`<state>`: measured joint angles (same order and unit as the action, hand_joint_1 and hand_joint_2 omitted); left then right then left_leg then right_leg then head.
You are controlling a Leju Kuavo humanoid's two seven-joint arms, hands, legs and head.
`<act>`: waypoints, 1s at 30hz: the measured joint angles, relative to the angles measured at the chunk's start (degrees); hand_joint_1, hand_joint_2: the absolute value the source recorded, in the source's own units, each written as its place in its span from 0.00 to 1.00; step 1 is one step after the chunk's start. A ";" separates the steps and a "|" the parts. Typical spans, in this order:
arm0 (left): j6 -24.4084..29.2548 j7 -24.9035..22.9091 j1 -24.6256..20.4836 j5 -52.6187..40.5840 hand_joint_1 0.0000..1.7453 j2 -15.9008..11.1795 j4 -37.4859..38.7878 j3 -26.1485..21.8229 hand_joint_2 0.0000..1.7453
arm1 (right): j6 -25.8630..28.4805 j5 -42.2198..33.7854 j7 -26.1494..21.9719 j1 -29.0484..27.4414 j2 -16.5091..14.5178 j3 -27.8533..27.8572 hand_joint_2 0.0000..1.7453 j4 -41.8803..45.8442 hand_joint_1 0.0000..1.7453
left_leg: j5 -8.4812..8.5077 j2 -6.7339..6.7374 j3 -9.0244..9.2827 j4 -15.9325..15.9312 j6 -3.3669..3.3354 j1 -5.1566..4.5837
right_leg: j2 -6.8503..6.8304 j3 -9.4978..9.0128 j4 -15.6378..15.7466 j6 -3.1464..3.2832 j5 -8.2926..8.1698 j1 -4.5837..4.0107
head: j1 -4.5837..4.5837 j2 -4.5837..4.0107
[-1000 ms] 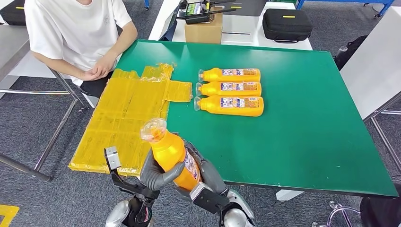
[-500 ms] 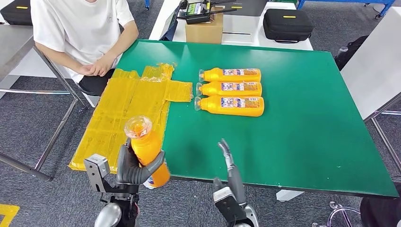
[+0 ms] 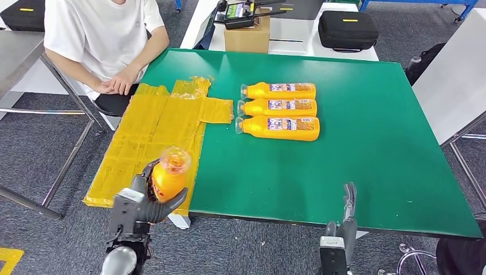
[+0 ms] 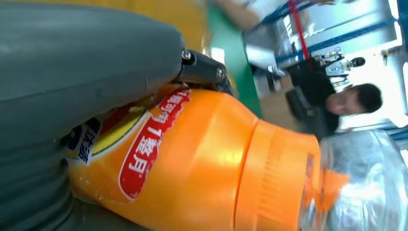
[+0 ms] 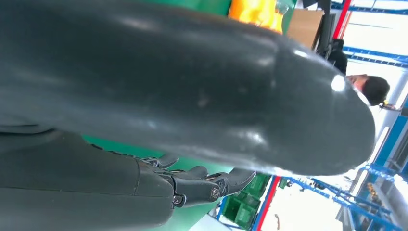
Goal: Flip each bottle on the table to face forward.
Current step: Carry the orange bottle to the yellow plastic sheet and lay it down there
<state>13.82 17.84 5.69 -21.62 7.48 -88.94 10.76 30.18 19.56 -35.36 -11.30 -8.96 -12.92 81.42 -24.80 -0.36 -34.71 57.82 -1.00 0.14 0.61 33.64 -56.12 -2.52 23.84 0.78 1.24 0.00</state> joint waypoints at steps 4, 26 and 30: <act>4.51 -2.65 -3.57 -17.75 1.00 -0.87 4.86 -0.01 1.00 | -1.78 0.32 -0.55 0.03 -1.28 0.86 0.00 -0.03 0.00 | 0.03 0.00 0.01 0.00 0.00 0.01 | 0.00 -0.02 -0.01 0.00 -0.01 -0.01 | 0.00 0.00; 5.60 -10.67 -30.42 -44.72 0.84 -2.92 47.41 4.47 1.00 | -8.48 -1.05 -0.48 4.60 -2.48 1.97 0.00 -3.89 0.00 | 0.14 -0.03 0.01 0.00 -0.01 0.00 | -0.02 -0.07 -0.04 -0.02 -0.06 0.01 | 0.01 0.00; 2.62 -8.38 -34.63 -39.14 0.10 -2.63 52.69 2.23 1.00 | -8.74 -0.95 -0.48 5.19 -2.46 2.47 0.00 -4.71 0.00 | 0.13 -0.05 0.03 0.00 -0.01 0.00 | -0.02 -0.09 -0.04 -0.02 -0.05 0.00 | 0.02 0.00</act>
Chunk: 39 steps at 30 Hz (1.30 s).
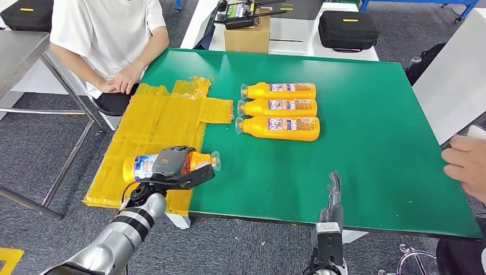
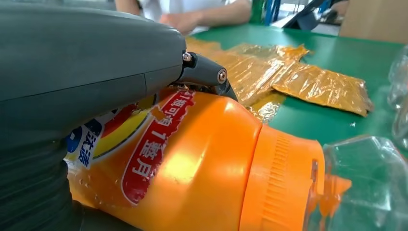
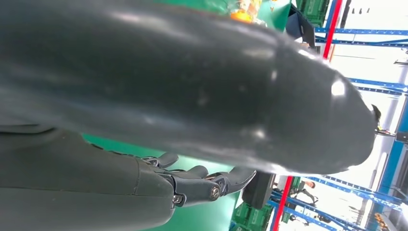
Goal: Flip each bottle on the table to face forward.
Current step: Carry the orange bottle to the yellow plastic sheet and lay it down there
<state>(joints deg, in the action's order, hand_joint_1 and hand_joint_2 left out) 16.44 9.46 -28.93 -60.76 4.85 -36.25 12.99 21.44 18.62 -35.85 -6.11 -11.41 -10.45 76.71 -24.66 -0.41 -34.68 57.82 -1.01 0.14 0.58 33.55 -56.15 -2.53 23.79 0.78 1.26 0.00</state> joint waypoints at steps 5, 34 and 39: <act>-8.63 3.57 -2.86 9.94 0.00 0.73 2.07 -4.36 1.00 | -0.19 -0.28 0.00 0.55 0.01 0.61 0.00 -0.72 0.00 | 0.00 -0.02 0.15 0.00 0.00 0.00 | -0.02 -0.16 -0.01 0.00 0.00 0.00 | 0.00 0.00; -25.11 7.23 -2.04 28.78 0.00 2.31 0.47 -4.59 1.00 | 0.85 -1.35 -0.85 1.85 0.16 1.05 0.00 -5.09 0.00 | 0.01 -0.18 0.32 0.00 -0.01 -0.01 | -0.23 -0.40 0.00 0.00 0.02 0.00 | -0.02 0.00; -24.59 9.91 0.70 34.72 0.00 2.27 -4.21 -2.56 1.00 | 1.55 -1.61 -1.34 1.82 0.16 1.07 0.00 -5.58 0.00 | 0.01 -0.16 0.29 0.00 0.00 -0.01 | -0.22 -0.33 0.00 0.00 0.02 0.01 | -0.01 0.00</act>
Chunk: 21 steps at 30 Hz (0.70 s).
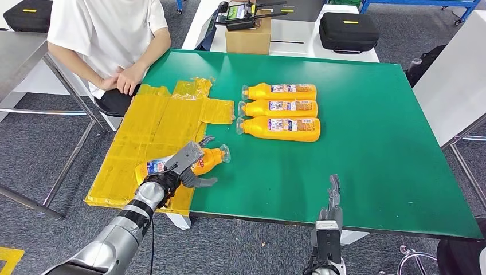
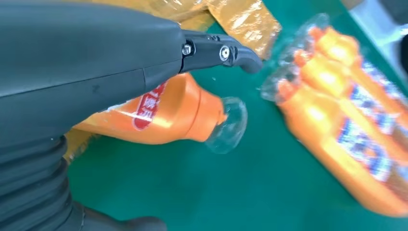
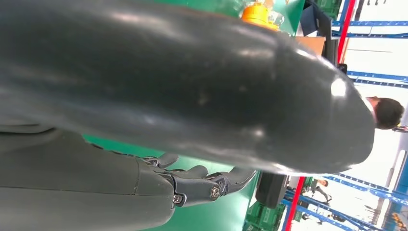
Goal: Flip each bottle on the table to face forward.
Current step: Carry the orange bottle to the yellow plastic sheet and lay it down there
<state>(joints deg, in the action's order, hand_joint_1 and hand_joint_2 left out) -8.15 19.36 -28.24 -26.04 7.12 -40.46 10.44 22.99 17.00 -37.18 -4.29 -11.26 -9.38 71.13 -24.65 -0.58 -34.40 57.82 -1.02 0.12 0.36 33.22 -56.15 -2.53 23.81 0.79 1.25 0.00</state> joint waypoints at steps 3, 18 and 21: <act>2.97 2.65 4.17 9.08 0.00 1.11 -8.18 0.34 1.00 | 0.78 -0.04 -0.04 -0.22 -0.01 0.04 0.00 -0.10 0.00 | 0.00 0.02 -0.10 0.01 0.00 0.00 | 0.01 0.09 0.00 0.00 0.00 0.00 | -0.01 0.00; 7.12 13.08 33.87 45.25 0.00 7.28 -59.09 0.67 1.00 | 8.54 3.05 0.14 -3.46 0.21 -0.03 1.00 1.30 0.00 | -0.13 0.10 -0.33 -0.01 0.05 0.02 | 0.03 0.41 0.03 0.02 0.08 -0.02 | -0.01 0.00; 7.30 15.59 37.35 44.02 0.00 7.28 -63.20 0.62 1.00 | 8.63 6.18 1.12 -3.94 0.61 -0.01 1.00 1.89 0.00 | -0.12 0.08 -0.33 -0.01 0.05 0.02 | 0.03 0.40 0.03 0.02 0.07 -0.02 | -0.01 -0.01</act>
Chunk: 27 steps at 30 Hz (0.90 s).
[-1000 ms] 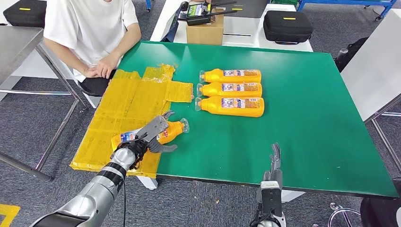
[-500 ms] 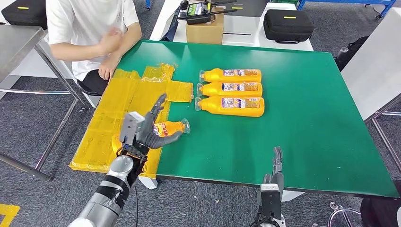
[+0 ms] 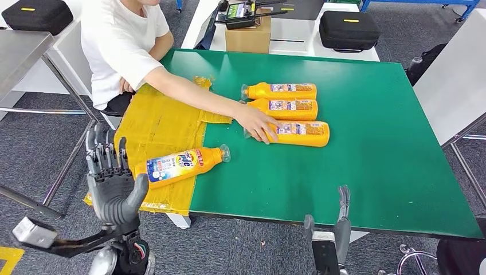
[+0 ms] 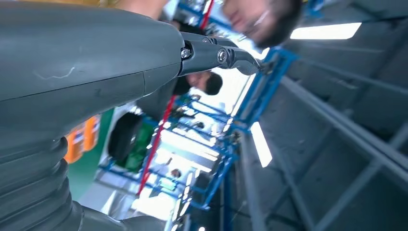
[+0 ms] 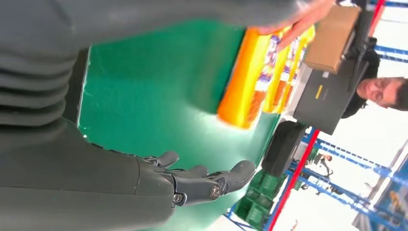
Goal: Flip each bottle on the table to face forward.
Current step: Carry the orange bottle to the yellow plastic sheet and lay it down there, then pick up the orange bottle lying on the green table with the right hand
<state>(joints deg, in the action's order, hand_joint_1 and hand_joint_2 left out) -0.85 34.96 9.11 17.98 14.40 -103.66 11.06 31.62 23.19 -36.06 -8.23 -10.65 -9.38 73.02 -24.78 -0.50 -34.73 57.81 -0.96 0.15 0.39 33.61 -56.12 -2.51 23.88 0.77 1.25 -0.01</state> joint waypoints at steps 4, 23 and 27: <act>0.21 2.26 2.29 -2.94 0.00 -0.02 -3.52 0.02 1.00 | -2.18 7.75 4.29 0.03 1.97 -0.50 1.00 0.07 0.00 | 0.02 -0.03 0.00 0.00 -0.02 -0.02 | -0.01 -0.04 0.00 -0.01 -0.01 0.02 | 0.00 0.01; 1.22 1.16 -0.63 -7.71 0.00 -0.17 -3.61 2.79 1.00 | -8.41 26.09 17.46 10.07 9.17 -2.84 1.00 -8.35 0.00 | 0.05 -0.03 0.02 0.01 -0.04 -0.04 | -0.01 -0.08 0.00 -0.04 -0.06 0.03 | 0.00 0.01; 1.14 0.67 -1.31 -7.71 0.00 -0.26 -2.53 3.61 1.00 | -8.41 28.19 18.23 12.62 10.23 -2.84 1.00 -10.97 0.00 | 0.05 -0.03 0.02 0.02 -0.04 -0.05 | -0.01 -0.07 0.00 -0.04 -0.06 0.03 | 0.00 0.00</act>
<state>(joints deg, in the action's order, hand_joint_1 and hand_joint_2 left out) 0.29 35.62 7.81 10.27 14.15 -106.19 14.67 23.21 51.38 -17.83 4.39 -0.41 -12.22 62.04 -24.73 -0.53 -34.71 57.83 -1.01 0.10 0.38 33.54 -56.12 -2.55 23.82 0.80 1.25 -0.01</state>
